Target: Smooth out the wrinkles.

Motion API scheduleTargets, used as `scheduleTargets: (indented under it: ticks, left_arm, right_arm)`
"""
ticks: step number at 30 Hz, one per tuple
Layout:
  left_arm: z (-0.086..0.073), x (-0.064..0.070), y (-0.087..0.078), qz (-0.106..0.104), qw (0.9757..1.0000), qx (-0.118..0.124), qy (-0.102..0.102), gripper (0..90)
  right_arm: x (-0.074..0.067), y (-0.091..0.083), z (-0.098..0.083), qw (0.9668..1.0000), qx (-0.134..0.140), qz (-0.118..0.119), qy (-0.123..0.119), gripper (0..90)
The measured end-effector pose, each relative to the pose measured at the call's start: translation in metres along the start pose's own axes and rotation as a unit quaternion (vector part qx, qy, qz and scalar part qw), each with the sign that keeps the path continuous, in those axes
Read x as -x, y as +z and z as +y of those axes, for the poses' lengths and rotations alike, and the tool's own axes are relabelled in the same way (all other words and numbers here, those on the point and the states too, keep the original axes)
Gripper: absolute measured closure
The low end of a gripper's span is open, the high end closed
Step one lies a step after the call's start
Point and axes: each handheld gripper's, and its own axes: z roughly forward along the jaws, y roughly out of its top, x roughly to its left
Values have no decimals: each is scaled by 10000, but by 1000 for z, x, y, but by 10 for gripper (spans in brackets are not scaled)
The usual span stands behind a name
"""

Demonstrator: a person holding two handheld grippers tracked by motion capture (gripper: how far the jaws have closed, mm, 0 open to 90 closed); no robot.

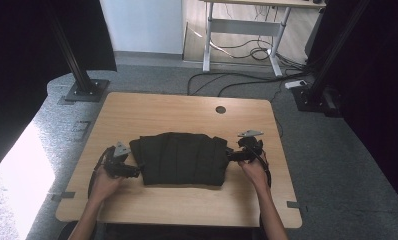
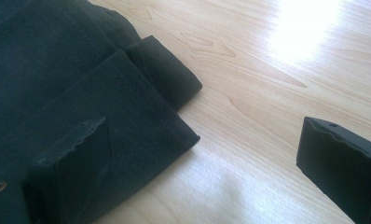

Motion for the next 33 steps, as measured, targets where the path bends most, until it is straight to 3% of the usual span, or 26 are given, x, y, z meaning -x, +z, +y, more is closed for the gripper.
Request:
scheduleTargets:
  ticks: [10, 19, 24, 33]
  left_arm:
    - [-6, -5, -19, 33, 10000, -11, -23, 0]
    - [-24, -11, -34, 154, 9998, -85, -104, 0]
    - [-35, -15, -37, 188, 9995, -156, -196, 0]
    - [-63, -22, -29, 243, 9976, -536, -372, 0]
  right_arm:
    - [-6, -34, -10, 9997, 182, 55, -153, 17]
    - [-13, -59, -30, 9996, 229, 65, -153, 0]
    - [-17, -62, -49, 9997, 208, 82, -104, 0]
    - [-18, -52, -87, 9998, 66, 106, 159, 0]
